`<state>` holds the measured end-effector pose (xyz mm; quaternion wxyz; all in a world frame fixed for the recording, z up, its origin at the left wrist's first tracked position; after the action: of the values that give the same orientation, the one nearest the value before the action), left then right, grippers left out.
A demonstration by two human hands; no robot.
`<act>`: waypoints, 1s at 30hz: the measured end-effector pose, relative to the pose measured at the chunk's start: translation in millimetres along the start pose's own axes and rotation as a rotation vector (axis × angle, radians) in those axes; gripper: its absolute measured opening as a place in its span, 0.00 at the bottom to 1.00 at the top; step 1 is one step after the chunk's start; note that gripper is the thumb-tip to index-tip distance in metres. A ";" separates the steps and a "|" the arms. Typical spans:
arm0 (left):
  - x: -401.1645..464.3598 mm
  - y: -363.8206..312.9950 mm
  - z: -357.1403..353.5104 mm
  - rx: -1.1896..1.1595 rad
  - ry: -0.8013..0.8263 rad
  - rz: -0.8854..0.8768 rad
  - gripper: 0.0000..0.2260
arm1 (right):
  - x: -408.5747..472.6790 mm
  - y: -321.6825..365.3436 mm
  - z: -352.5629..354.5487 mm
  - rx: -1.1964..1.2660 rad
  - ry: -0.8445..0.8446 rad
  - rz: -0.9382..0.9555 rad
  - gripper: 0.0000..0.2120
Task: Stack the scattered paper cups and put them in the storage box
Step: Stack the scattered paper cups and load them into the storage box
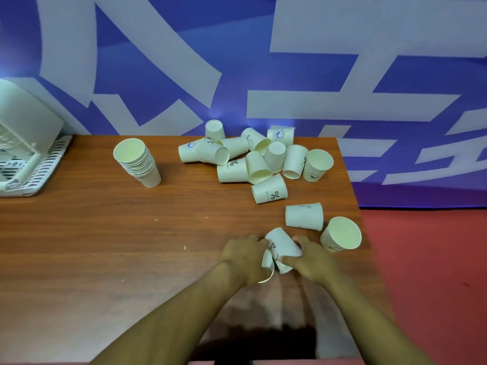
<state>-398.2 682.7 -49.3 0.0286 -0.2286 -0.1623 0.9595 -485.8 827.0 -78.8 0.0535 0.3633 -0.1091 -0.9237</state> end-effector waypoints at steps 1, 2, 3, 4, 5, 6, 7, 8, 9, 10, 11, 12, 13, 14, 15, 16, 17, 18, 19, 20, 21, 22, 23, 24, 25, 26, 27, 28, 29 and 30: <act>-4.8 4.1 5.2 -0.029 -0.023 0.002 0.25 | -0.3 1.7 2.6 -0.002 -0.001 0.003 0.30; -10.7 10.0 10.7 -0.061 -0.055 0.010 0.24 | -0.8 4.2 5.8 -0.001 -0.008 0.011 0.30; -17.7 17.2 16.6 -0.093 -0.089 0.026 0.24 | -1.8 8.0 9.5 0.006 -0.017 0.016 0.30; -25.0 25.5 22.3 -0.121 -0.122 0.045 0.24 | -3.5 12.7 13.1 0.010 -0.024 0.019 0.31; -32.9 34.4 27.9 -0.145 -0.154 0.065 0.24 | -6.2 19.1 16.8 0.007 -0.031 0.021 0.32; -40.8 44.4 32.5 -0.173 -0.180 0.089 0.24 | -8.5 26.2 19.7 -0.001 -0.039 0.023 0.33; -49.0 54.6 36.8 -0.208 -0.202 0.115 0.25 | -11.5 34.0 21.8 -0.001 -0.047 0.029 0.32; -57.0 65.1 40.4 -0.245 -0.221 0.142 0.26 | -16.0 42.2 23.3 0.011 -0.050 0.043 0.32; -64.6 75.7 43.1 -0.275 -0.242 0.164 0.27 | -20.9 50.5 23.5 0.033 -0.052 0.064 0.31; -72.0 86.0 45.6 -0.295 -0.261 0.180 0.29 | -25.6 58.2 23.2 0.055 -0.059 0.087 0.30; -79.1 96.0 47.8 -0.308 -0.276 0.191 0.30 | -30.3 65.8 22.1 0.071 -0.070 0.108 0.30; -86.2 106.1 49.4 -0.314 -0.286 0.198 0.31 | -34.7 73.1 20.0 0.082 -0.083 0.124 0.30; -93.5 116.0 51.3 -0.316 -0.289 0.202 0.34 | -40.0 81.1 17.9 0.087 -0.099 0.137 0.30; -101.6 125.9 53.0 -0.307 -0.285 0.206 0.37 | -44.7 89.2 15.4 0.088 -0.115 0.141 0.30; -110.5 136.5 54.5 -0.285 -0.277 0.209 0.40 | -49.6 98.6 12.5 0.085 -0.132 0.144 0.30; -119.9 148.0 55.6 -0.258 -0.275 0.207 0.42 | -54.3 109.1 9.1 0.083 -0.147 0.142 0.30; -130.1 160.1 56.7 -0.240 -0.280 0.200 0.41 | -59.5 121.4 5.2 0.080 -0.163 0.139 0.31; -140.9 173.4 57.7 -0.240 -0.290 0.192 0.38 | -65.3 135.6 0.8 0.073 -0.180 0.135 0.31; -152.8 187.8 58.6 -0.255 -0.301 0.185 0.35 | -72.9 152.3 -4.3 0.058 -0.197 0.134 0.30; -165.3 203.4 59.1 -0.277 -0.312 0.181 0.32 | -80.4 169.9 -10.4 0.044 -0.213 0.137 0.30; -178.1 219.8 59.7 -0.296 -0.330 0.172 0.30 | -87.8 188.9 -17.8 0.040 -0.227 0.143 0.30; -191.5 237.2 59.7 -0.317 -0.353 0.157 0.28 | -94.5 208.6 -26.4 0.050 -0.235 0.150 0.30; -205.2 254.1 59.9 -0.343 -0.380 0.139 0.27 | -101.9 228.5 -35.9 0.059 -0.237 0.158 0.30; -219.4 270.8 60.2 -0.374 -0.410 0.128 0.27 | -109.0 248.0 -46.3 0.065 -0.237 0.168 0.31; -233.4 287.8 61.5 -0.406 -0.445 0.121 0.27 | -116.2 268.0 -56.6 0.064 -0.237 0.179 0.31; -247.2 304.5 63.4 -0.443 -0.484 0.120 0.28 | -122.5 287.7 -66.4 0.064 -0.237 0.192 0.32; -260.3 320.4 65.3 -0.480 -0.523 0.123 0.29 | -128.7 306.9 -75.6 0.062 -0.238 0.208 0.33; -272.6 335.5 67.5 -0.512 -0.562 0.131 0.31 | -134.0 325.2 -83.6 0.061 -0.244 0.229 0.34; -283.7 348.6 69.5 -0.537 -0.596 0.137 0.33 | -139.7 342.0 -90.5 0.057 -0.247 0.249 0.34; -293.2 359.5 70.7 -0.560 -0.623 0.145 0.35 | -145.0 355.7 -97.2 0.052 -0.247 0.267 0.34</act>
<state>-160.8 283.9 19.5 -0.1524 0.0628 -0.4009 0.9012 -306.6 491.8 33.2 0.1527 0.2307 -0.1859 -0.9428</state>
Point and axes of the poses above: each hand's wrist, its own x-axis towards the middle knuckle, its own z-axis out of the back of the hand, y = z × x, the point moved 2 cm from there along x, towards the middle knuckle, and after that the axes turned 14 degrees about -z, right-handed, at the moved point
